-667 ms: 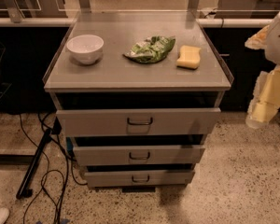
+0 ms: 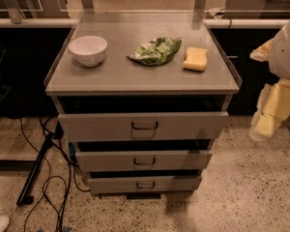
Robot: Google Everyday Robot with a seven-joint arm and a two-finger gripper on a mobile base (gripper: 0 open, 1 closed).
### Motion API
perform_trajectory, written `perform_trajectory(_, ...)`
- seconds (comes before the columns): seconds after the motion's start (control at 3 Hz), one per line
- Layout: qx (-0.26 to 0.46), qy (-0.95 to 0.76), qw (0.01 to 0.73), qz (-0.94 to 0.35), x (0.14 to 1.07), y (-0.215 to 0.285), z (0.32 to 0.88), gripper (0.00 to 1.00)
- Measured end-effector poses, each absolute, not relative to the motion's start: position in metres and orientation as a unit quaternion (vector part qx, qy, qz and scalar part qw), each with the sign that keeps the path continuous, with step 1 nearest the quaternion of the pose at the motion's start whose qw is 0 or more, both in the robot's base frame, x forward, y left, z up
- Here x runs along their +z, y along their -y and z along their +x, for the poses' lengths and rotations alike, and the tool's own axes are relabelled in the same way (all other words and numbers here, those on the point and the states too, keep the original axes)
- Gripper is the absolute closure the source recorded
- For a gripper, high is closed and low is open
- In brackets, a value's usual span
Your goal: Open top drawer
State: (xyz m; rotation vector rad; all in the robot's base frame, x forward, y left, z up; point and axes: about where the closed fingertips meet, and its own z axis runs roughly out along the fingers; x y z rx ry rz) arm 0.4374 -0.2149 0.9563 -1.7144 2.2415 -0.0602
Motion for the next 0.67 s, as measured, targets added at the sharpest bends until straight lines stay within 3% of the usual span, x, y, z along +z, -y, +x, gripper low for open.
perform_trajectory(0.67, 0.007, -0.787, 0.155, -0.597, 0.9201, 0.2101, 0.4391, 0.0)
